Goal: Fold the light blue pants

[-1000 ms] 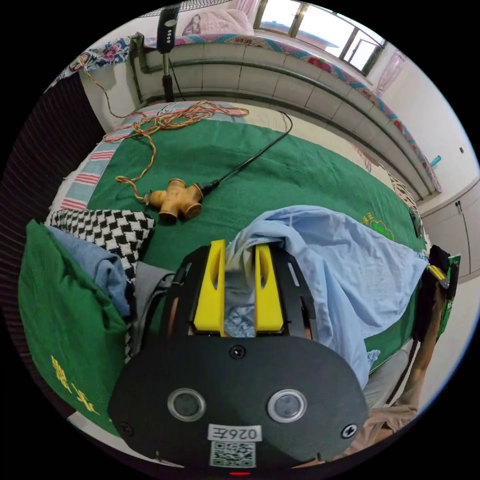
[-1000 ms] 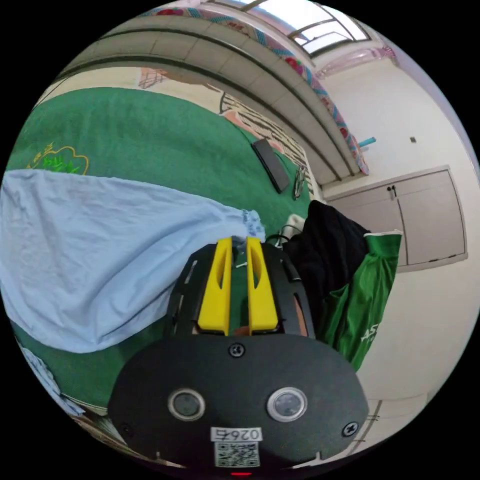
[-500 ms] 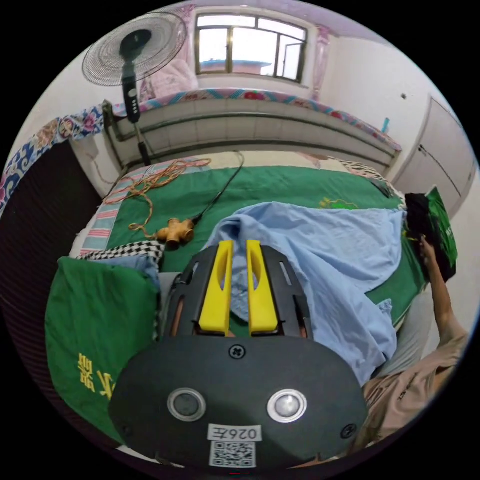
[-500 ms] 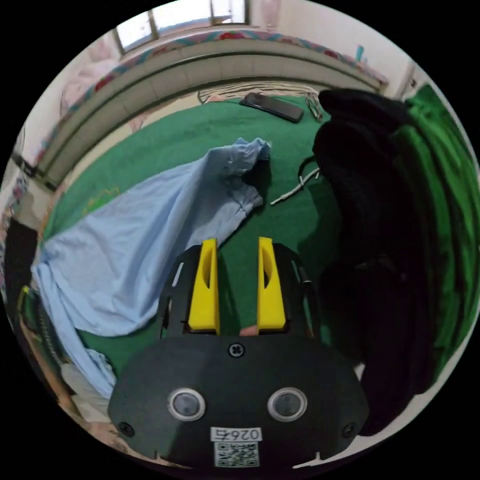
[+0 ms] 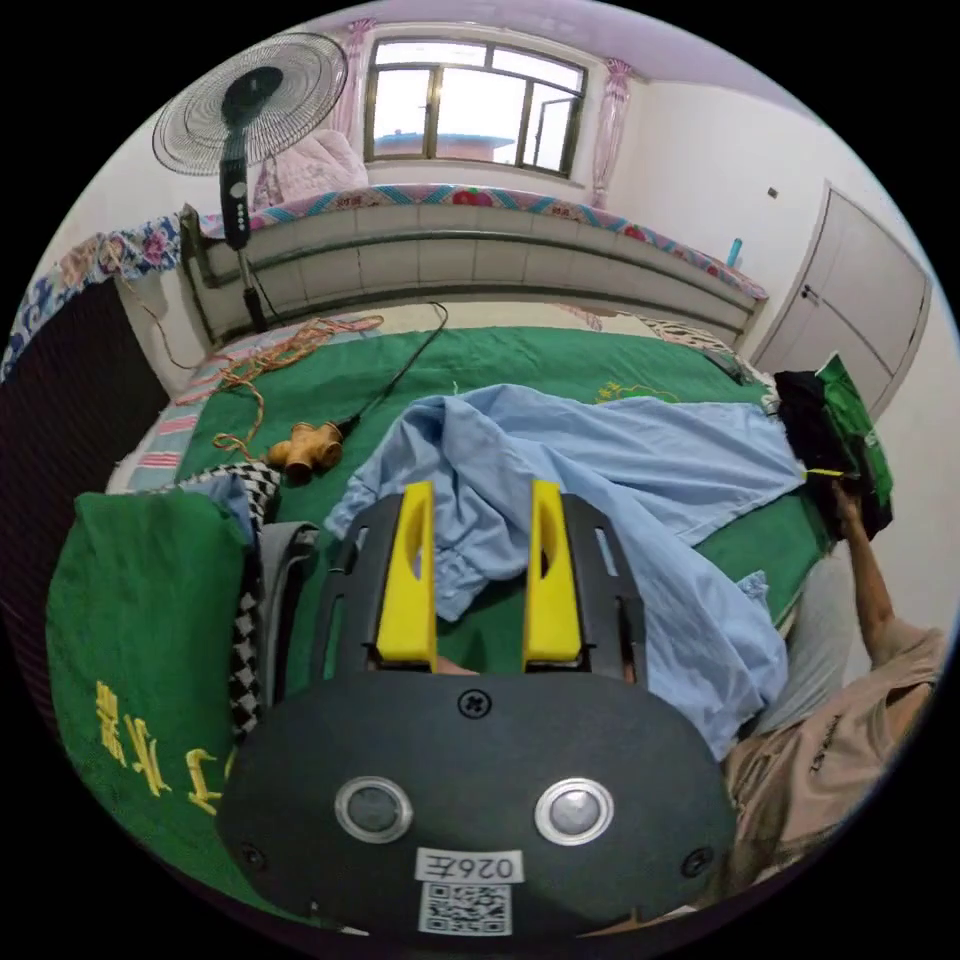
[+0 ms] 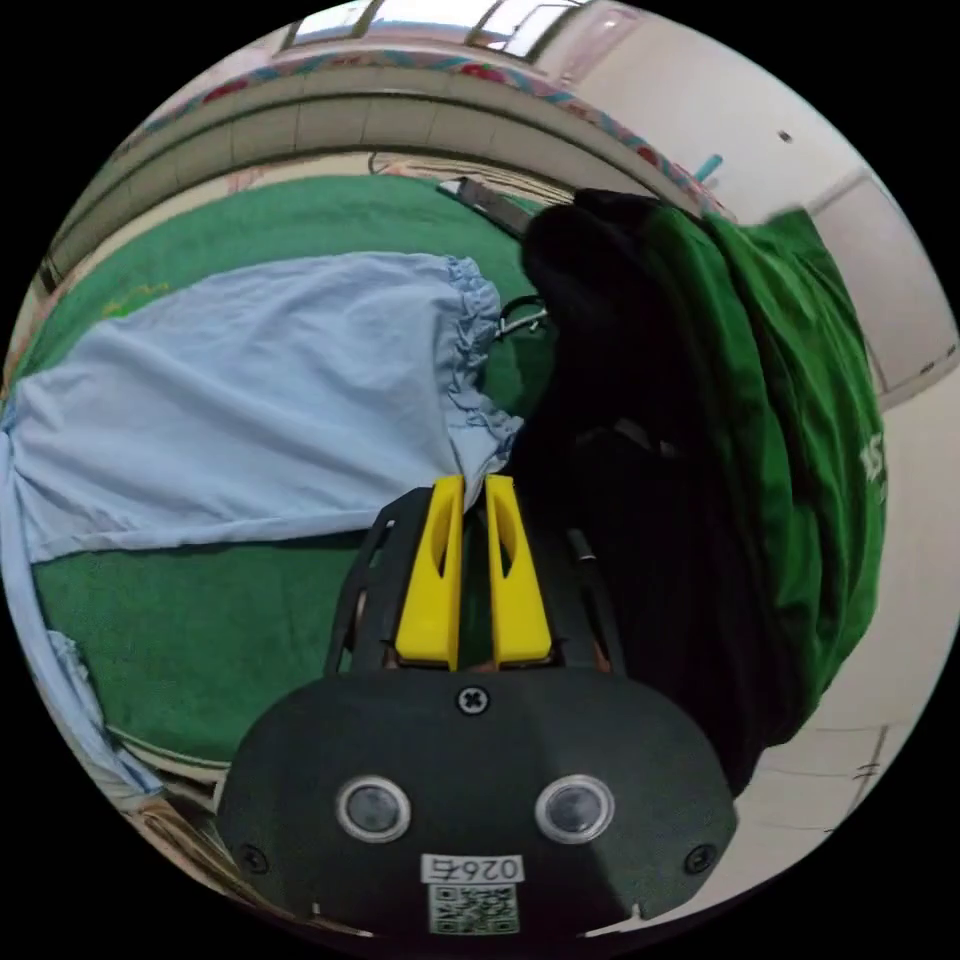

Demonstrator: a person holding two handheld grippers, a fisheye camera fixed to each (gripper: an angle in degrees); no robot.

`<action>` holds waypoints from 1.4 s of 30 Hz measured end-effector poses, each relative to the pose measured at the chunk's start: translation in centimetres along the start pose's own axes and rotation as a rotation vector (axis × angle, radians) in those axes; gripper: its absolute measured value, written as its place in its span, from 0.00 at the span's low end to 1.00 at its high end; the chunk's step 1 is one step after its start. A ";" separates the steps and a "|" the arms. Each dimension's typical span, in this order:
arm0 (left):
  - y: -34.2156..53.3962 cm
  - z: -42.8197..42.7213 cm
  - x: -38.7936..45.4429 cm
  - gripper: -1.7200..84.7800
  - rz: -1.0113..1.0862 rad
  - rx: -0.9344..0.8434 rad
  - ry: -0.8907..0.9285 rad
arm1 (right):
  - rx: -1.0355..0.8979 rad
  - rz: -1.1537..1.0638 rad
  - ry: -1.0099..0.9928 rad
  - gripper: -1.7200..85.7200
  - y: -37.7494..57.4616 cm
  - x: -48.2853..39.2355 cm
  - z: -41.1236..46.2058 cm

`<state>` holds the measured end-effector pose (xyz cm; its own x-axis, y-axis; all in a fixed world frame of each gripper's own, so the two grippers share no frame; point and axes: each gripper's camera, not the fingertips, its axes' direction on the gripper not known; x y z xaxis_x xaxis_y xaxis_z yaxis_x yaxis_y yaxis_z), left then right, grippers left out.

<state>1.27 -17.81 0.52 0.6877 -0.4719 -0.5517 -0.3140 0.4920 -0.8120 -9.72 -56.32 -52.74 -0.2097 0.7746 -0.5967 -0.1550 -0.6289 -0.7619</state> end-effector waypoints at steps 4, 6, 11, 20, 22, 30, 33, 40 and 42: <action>-1.2 2.6 -1.7 0.22 -0.020 -0.077 0.161 | 0.123 0.068 -0.169 0.07 3.6 0.1 -2.5; -2.4 5.8 -1.9 0.23 -0.014 -0.200 0.218 | 0.190 -0.031 -0.296 0.06 5.7 -2.7 -4.4; -3.2 8.7 -1.7 0.24 0.030 -0.360 0.194 | 0.235 -0.441 -0.320 0.05 11.1 -15.3 -8.0; -3.4 6.5 -3.8 0.02 0.051 -0.345 0.278 | -0.131 -0.922 -0.392 0.01 11.5 -35.7 -1.0; -2.6 4.2 -5.0 0.02 0.062 -0.275 0.265 | -0.062 -0.874 -0.319 0.01 10.4 -34.1 -2.0; 8.4 -5.8 -13.3 0.03 0.065 -0.128 0.385 | 0.021 -0.308 -0.047 0.01 10.2 -17.2 1.2; 12.1 -5.6 -13.7 0.03 0.133 -0.285 0.544 | -0.110 -0.186 -0.102 0.03 10.9 -13.8 6.7; 15.7 -17.1 -16.2 0.02 -0.025 0.391 0.299 | 0.113 -0.149 -0.145 0.05 10.2 -20.5 10.1; 12.6 -17.2 -15.7 0.05 -0.002 0.426 0.104 | 0.142 -0.275 -0.227 0.05 8.9 -25.7 10.6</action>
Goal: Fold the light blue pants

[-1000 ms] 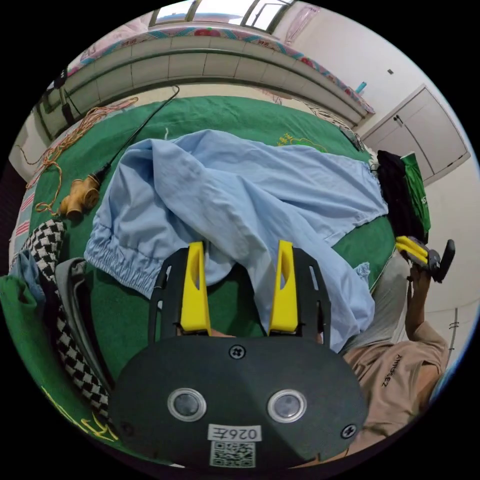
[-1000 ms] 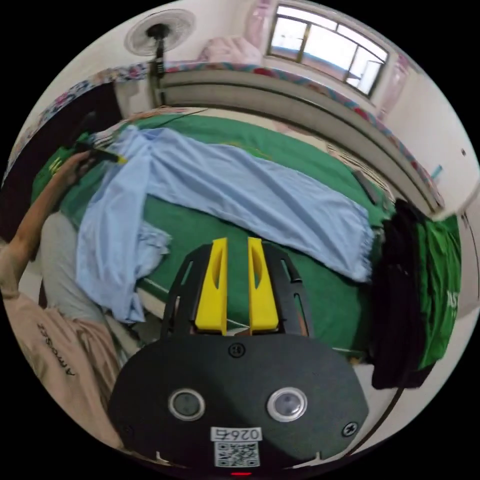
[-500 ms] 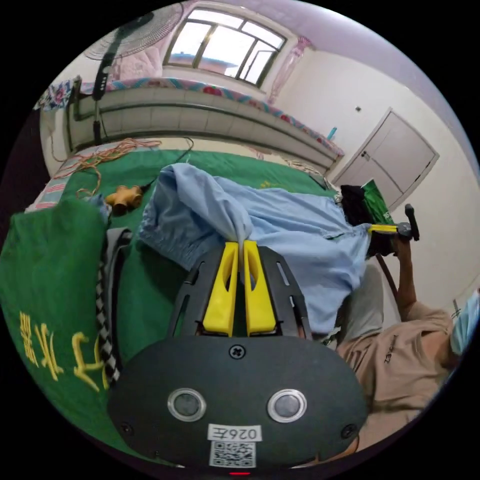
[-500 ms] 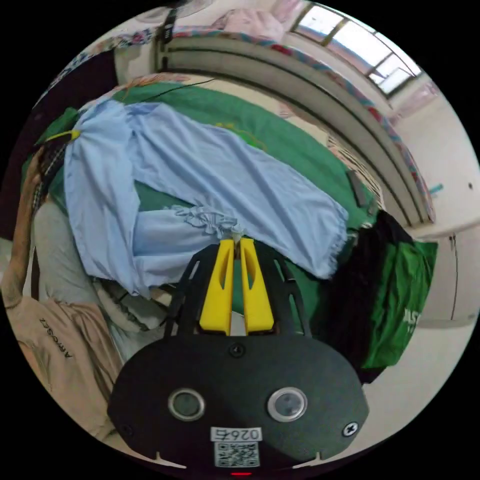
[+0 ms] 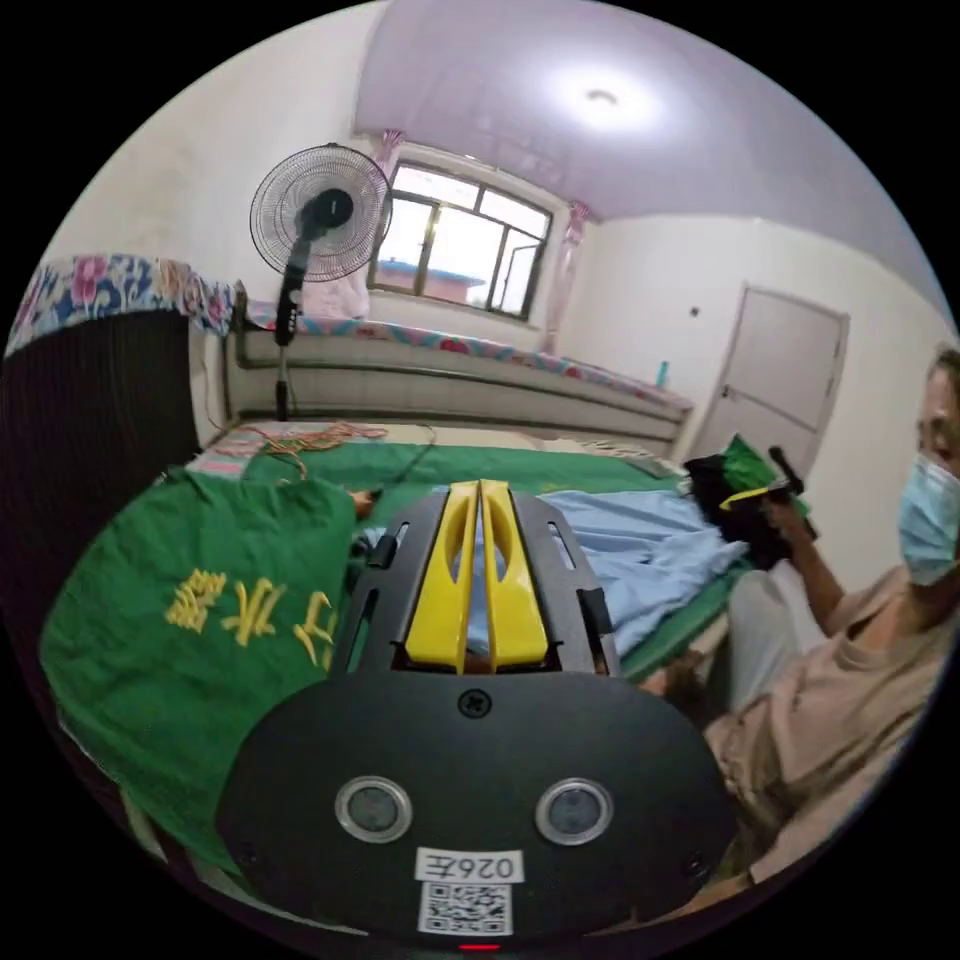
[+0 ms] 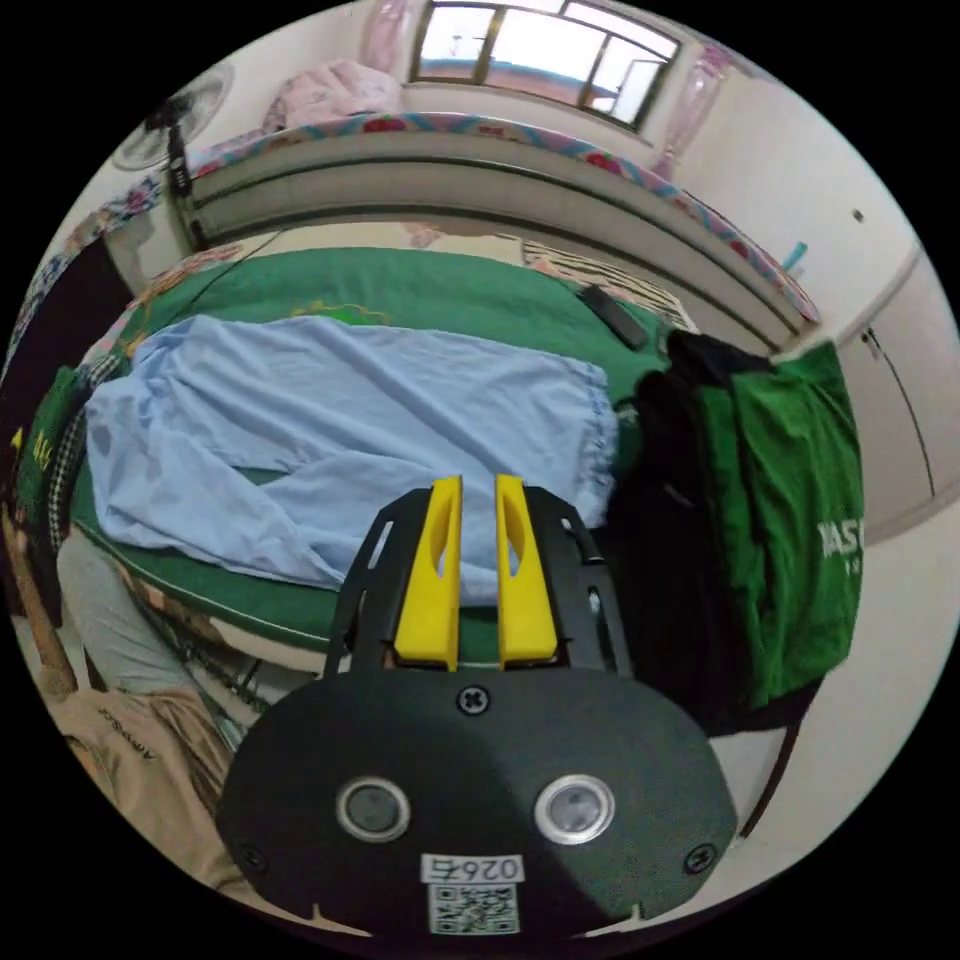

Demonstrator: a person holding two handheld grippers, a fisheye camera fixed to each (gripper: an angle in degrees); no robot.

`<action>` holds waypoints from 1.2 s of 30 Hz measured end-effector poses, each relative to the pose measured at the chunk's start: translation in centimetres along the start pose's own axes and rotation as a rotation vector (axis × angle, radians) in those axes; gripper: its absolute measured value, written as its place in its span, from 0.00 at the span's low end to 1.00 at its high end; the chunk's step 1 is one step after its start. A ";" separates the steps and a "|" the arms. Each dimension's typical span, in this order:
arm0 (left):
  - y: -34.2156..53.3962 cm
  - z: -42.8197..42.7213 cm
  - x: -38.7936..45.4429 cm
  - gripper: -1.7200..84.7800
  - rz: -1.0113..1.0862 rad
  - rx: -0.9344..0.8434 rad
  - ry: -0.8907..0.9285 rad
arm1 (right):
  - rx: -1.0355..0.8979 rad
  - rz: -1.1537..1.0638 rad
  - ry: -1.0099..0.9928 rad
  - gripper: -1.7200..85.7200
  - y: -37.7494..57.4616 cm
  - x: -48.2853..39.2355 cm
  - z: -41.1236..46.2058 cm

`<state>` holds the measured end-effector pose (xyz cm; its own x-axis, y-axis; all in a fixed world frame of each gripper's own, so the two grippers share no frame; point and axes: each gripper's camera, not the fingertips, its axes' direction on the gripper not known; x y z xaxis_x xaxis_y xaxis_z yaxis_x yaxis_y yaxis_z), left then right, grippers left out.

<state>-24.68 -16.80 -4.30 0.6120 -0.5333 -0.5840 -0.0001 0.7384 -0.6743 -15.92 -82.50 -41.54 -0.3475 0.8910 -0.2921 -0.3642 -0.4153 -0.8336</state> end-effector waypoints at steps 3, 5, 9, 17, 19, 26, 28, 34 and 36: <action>-3.3 6.8 -1.0 0.11 0.042 -0.109 -0.062 | 0.019 -0.213 -0.129 0.03 -3.6 -8.5 3.5; -4.8 12.1 -2.6 0.11 0.017 -0.232 -0.028 | 0.011 -0.342 -0.195 0.02 -5.1 -14.2 5.9; -4.2 22.1 -7.1 0.07 -0.167 -0.502 0.026 | 0.036 -0.602 -0.364 0.03 -5.7 -26.7 11.2; 5.0 20.3 -1.8 0.01 0.065 -0.740 0.285 | -0.122 -0.887 -0.253 0.01 -3.5 -37.7 19.6; 6.8 17.8 -0.6 0.02 0.106 -0.686 0.260 | 0.032 -0.836 -0.230 0.01 -6.3 -39.3 18.5; 9.5 7.4 -0.1 0.20 0.054 -0.105 -0.359 | 0.184 -0.965 -0.502 0.05 -16.8 -53.4 18.5; 10.0 9.3 -0.4 0.24 0.074 -0.168 -0.364 | 0.070 -1.071 -0.563 0.10 -19.5 -60.2 21.8; 14.1 17.0 -3.1 0.05 -0.009 -0.417 -0.130 | -0.150 -1.353 -0.271 0.06 -18.4 -69.6 31.8; 15.3 17.2 -3.0 0.04 -0.015 -0.424 0.016 | -0.180 -1.330 -0.334 0.03 -19.0 -69.3 32.1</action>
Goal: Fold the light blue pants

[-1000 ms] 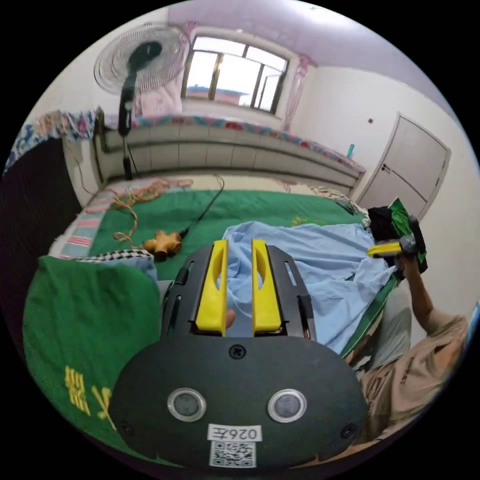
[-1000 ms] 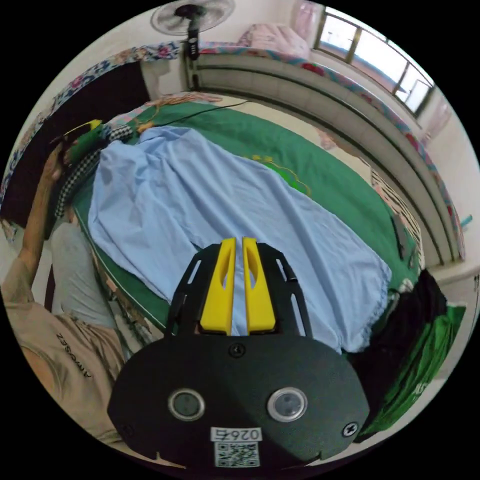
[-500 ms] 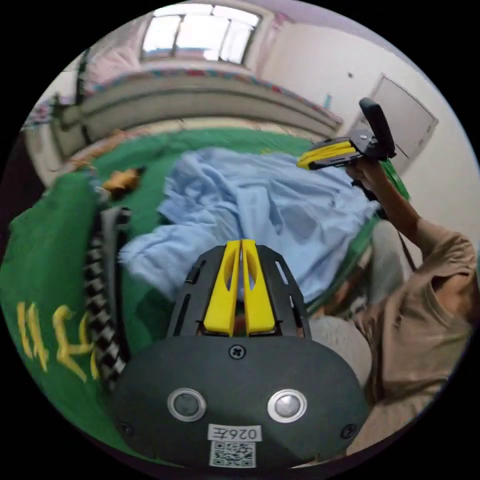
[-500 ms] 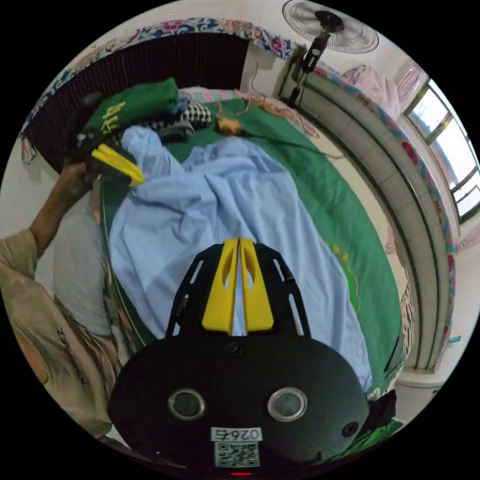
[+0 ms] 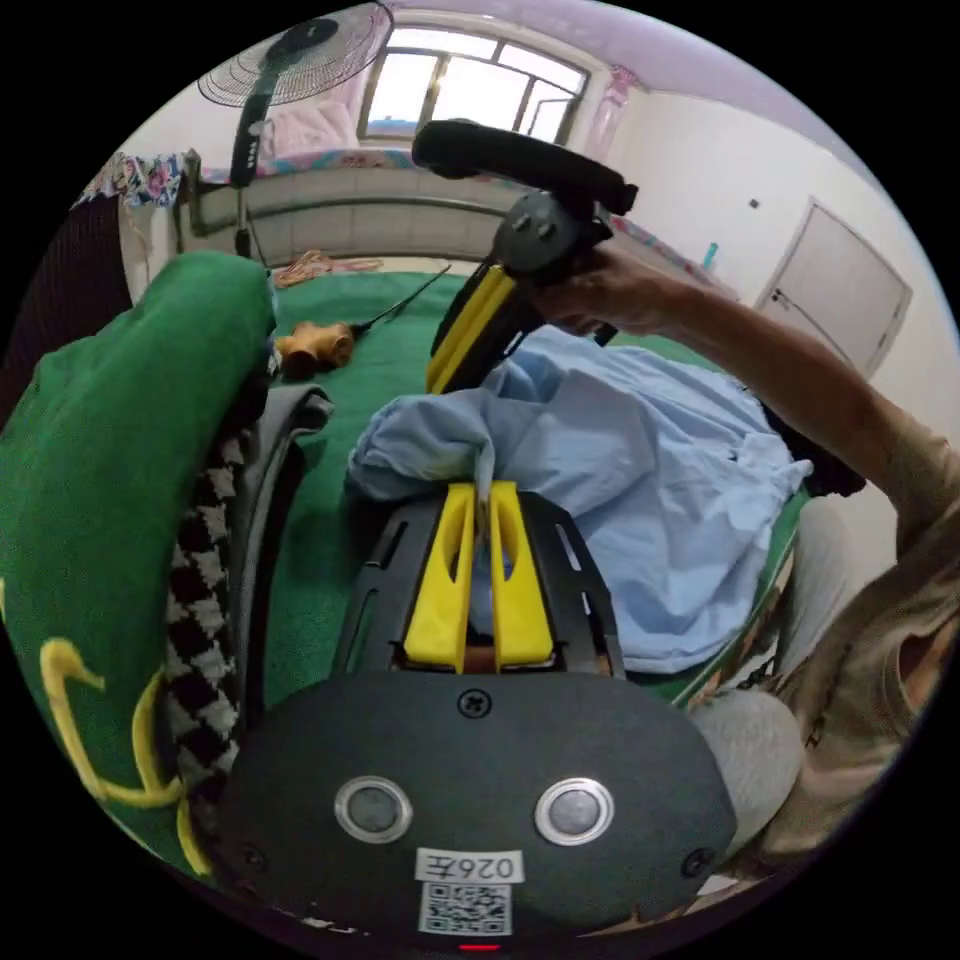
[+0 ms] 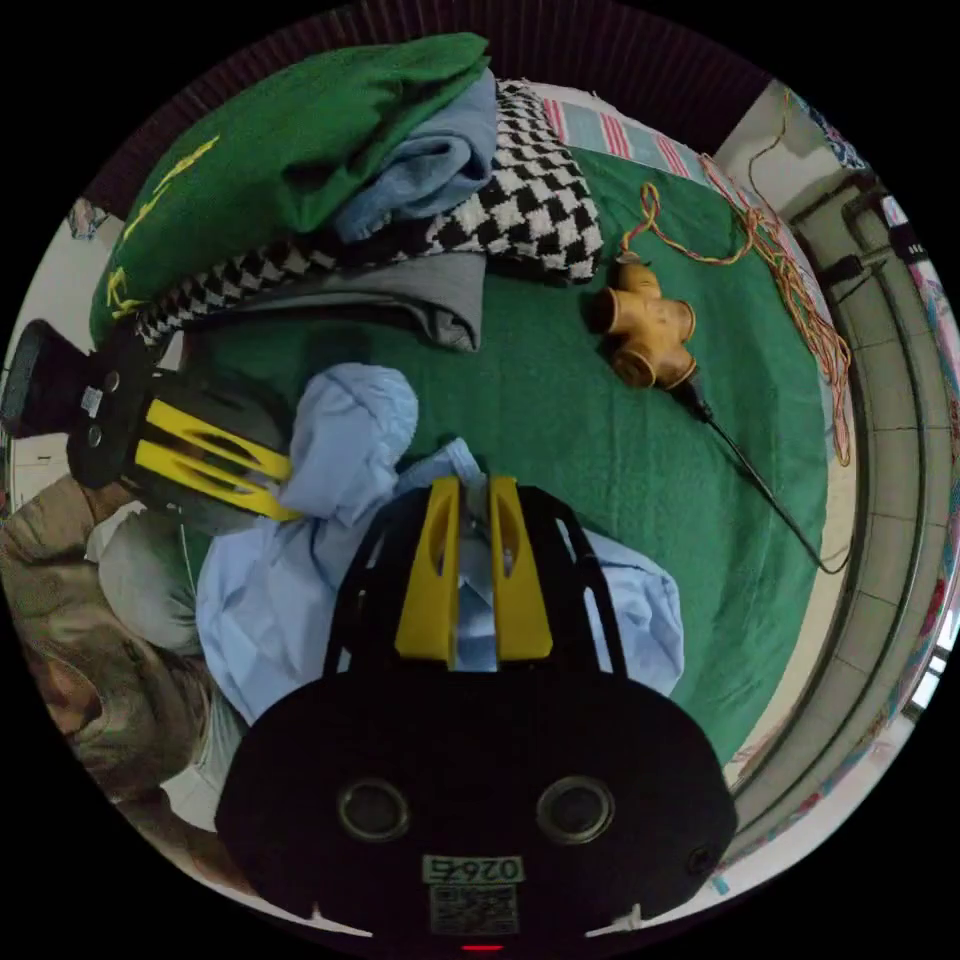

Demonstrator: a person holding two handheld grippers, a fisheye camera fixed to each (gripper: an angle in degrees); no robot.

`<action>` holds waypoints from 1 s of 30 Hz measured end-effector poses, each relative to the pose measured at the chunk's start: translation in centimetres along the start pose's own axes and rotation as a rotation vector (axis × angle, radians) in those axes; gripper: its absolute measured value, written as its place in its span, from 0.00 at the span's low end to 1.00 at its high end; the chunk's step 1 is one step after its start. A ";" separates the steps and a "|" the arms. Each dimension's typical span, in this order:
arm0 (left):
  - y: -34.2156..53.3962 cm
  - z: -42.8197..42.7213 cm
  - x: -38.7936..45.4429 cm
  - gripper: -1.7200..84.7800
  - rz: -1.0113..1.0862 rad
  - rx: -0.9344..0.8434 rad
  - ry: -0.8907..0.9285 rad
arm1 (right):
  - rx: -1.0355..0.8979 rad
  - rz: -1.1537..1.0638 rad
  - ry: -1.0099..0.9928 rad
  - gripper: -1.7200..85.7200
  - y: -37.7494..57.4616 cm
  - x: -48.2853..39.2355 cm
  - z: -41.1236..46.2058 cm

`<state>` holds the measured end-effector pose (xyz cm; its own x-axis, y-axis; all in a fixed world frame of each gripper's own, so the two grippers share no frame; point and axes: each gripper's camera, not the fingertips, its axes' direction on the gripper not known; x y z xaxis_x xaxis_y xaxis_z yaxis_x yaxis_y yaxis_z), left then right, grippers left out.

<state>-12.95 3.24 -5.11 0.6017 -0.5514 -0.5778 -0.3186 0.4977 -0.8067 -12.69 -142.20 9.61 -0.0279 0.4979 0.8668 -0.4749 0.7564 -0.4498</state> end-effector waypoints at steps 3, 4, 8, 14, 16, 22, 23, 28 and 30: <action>3.3 -3.7 2.7 0.04 0.076 0.152 -0.072 | 0.160 0.024 -0.001 0.02 1.8 0.8 -3.3; 4.2 -4.5 3.3 0.05 0.088 0.179 -0.093 | 0.279 0.054 0.004 0.02 2.8 1.2 -5.5; 9.7 -7.1 6.4 0.12 0.065 0.254 -0.256 | 0.637 0.191 0.037 0.04 4.4 3.2 -10.7; 12.4 -8.9 10.2 0.08 -0.007 0.326 -0.502 | 0.487 0.297 0.004 0.11 -0.2 6.3 -7.5; 11.3 -8.9 11.3 0.03 0.071 0.352 -0.454 | 0.574 0.322 -0.013 0.09 2.0 6.1 -7.9; 4.9 -2.5 12.8 0.01 0.326 0.308 -0.434 | 0.508 0.329 0.000 0.02 7.0 3.5 -4.3; 3.5 0.2 12.1 0.01 0.306 0.212 -0.475 | 0.483 0.334 0.008 0.02 7.1 3.3 -3.6; 2.1 9.8 8.7 0.01 0.185 -0.256 -0.438 | 0.293 0.391 0.050 0.01 6.3 5.8 0.8; 3.0 8.1 10.1 0.01 0.190 -0.179 -0.414 | 0.350 0.508 0.005 0.01 7.3 8.1 -1.2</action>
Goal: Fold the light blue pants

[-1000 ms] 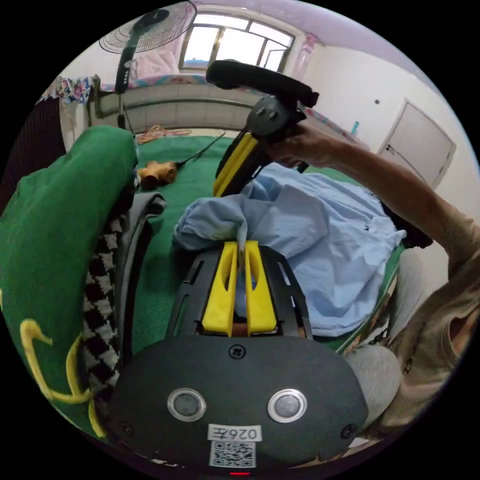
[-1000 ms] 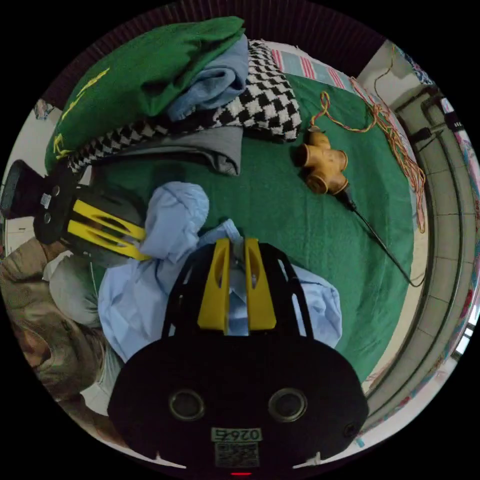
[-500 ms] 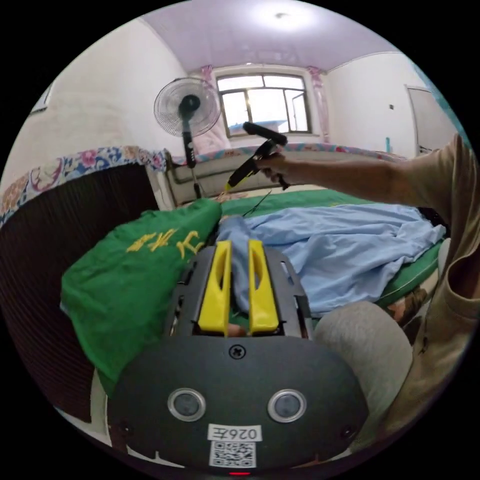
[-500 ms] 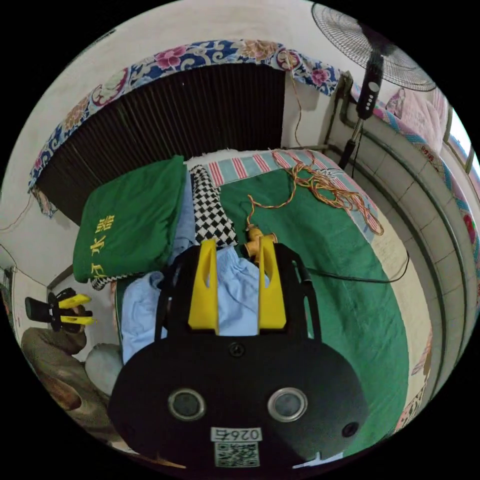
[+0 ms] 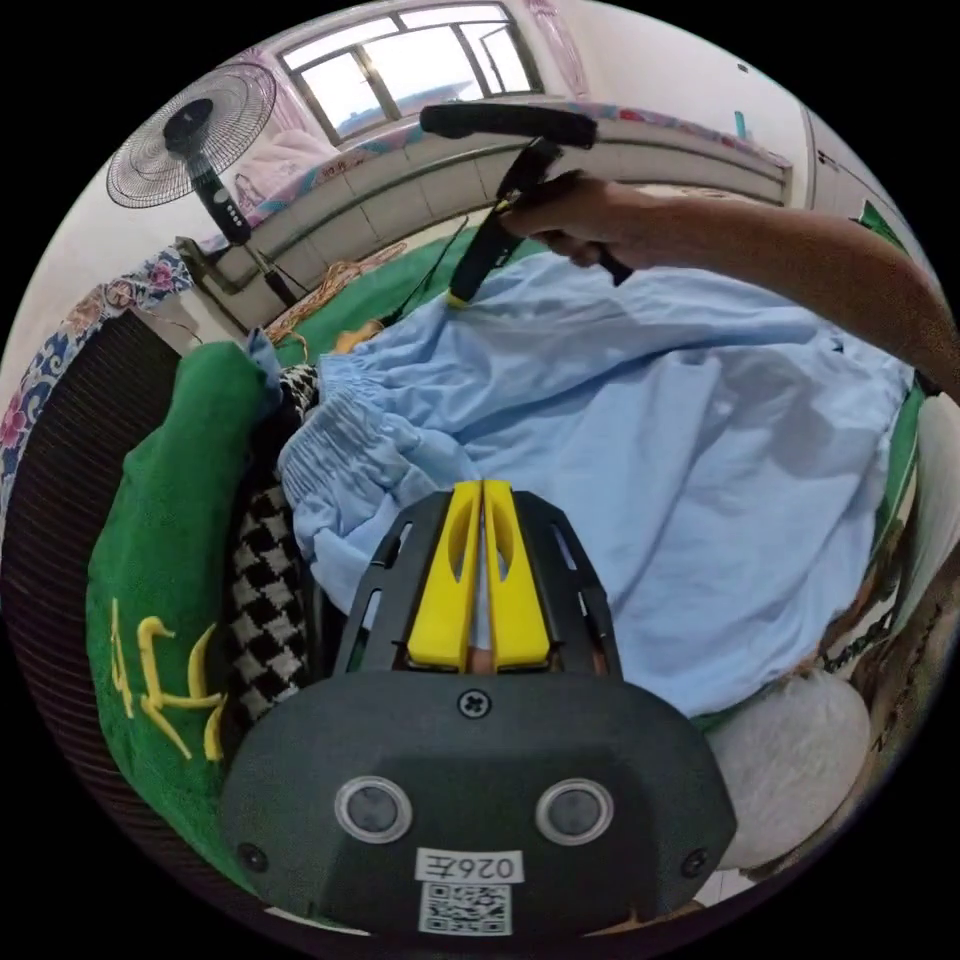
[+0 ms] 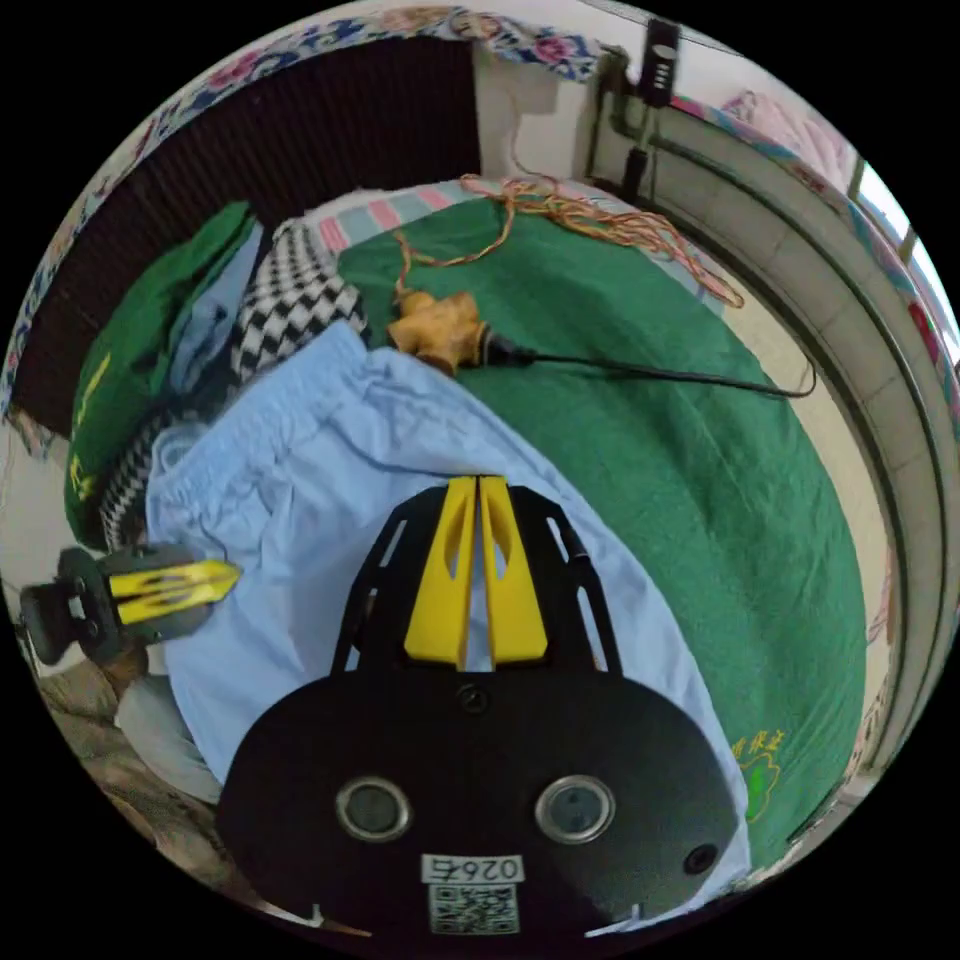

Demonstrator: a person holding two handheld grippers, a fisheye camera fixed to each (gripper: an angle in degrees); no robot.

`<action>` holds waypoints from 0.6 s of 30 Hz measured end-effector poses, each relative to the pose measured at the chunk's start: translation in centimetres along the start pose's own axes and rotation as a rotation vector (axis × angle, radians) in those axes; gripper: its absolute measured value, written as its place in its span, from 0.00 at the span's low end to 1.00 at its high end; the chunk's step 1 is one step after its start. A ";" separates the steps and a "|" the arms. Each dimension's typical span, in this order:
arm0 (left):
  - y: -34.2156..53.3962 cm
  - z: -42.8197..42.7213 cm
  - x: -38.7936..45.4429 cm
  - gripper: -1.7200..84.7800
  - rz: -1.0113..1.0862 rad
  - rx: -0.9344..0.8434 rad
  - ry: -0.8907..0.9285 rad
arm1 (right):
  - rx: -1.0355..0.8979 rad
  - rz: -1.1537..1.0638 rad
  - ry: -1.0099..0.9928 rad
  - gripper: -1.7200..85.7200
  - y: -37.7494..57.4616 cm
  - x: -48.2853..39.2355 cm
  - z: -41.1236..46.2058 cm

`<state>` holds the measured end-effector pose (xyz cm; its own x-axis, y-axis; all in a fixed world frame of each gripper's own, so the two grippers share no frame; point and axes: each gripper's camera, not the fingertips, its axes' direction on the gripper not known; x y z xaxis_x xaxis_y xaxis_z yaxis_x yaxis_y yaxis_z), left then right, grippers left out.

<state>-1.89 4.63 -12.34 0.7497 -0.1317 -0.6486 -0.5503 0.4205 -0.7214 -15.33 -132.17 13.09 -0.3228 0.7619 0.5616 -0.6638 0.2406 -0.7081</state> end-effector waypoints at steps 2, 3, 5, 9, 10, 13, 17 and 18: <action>0.0 -1.5 0.8 0.01 0.028 0.064 -0.010 | 0.053 0.054 -0.045 0.01 -0.4 1.7 -2.0; -0.3 -2.4 1.4 0.01 0.062 0.110 -0.038 | 0.064 0.090 -0.053 0.01 -0.3 2.4 -3.2; -1.0 -2.9 2.2 0.01 0.112 0.174 -0.098 | 0.094 0.115 -0.074 0.01 0.9 2.6 -5.2; -2.8 0.9 2.9 0.01 0.174 0.017 -0.116 | 0.086 0.085 -0.026 0.01 6.8 -0.1 -8.2; -2.9 1.7 2.8 0.01 0.173 -0.029 -0.082 | 0.048 0.085 0.054 0.01 8.3 -1.0 -8.3; -1.3 3.2 1.9 0.01 0.085 -0.010 0.033 | 0.035 0.023 0.170 0.01 9.2 -1.8 -9.9; -0.8 3.1 -0.8 0.01 0.013 -0.016 0.151 | -0.017 0.119 0.282 0.01 8.0 0.2 -14.1; -0.1 2.0 -1.3 0.01 -0.005 0.028 0.155 | 0.016 0.139 0.338 0.01 8.9 0.3 -17.1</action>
<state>-2.06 6.56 -10.96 0.6853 -0.2699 -0.6764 -0.5348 0.4441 -0.7189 -9.81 -119.50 -0.36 -0.1716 0.9430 0.2850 -0.6405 0.1130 -0.7596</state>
